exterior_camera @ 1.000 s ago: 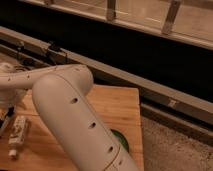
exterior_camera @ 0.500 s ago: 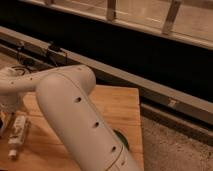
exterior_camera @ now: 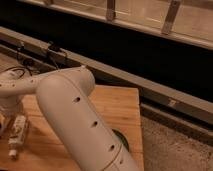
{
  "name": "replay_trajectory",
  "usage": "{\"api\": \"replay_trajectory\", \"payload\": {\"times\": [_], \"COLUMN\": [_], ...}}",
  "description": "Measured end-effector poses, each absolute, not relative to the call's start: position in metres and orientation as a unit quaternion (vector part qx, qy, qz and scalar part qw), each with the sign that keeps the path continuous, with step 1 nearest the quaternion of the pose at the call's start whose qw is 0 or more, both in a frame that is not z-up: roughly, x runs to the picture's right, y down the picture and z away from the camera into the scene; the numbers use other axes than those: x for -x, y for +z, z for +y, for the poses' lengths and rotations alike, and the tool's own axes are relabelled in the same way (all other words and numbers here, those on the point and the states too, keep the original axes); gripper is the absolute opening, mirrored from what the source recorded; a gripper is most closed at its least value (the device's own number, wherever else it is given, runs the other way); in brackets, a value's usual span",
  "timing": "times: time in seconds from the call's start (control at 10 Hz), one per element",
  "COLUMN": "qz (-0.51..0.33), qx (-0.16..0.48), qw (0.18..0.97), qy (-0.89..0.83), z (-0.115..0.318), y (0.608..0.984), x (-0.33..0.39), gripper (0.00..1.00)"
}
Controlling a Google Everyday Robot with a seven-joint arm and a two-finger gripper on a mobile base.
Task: Place the bottle in the ceramic bowl
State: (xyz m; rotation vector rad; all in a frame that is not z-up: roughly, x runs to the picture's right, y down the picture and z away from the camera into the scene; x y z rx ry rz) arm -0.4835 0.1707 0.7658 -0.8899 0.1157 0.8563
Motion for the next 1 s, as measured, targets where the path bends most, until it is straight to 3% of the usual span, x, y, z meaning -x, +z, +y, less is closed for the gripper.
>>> {"api": "replay_trajectory", "payload": {"times": [1.0], "qz": [0.095], "qx": [0.448], "qw": [0.796], "qy": [0.395], "z": [0.216], "y": [0.806], "x": [0.491], "gripper": [0.65]}}
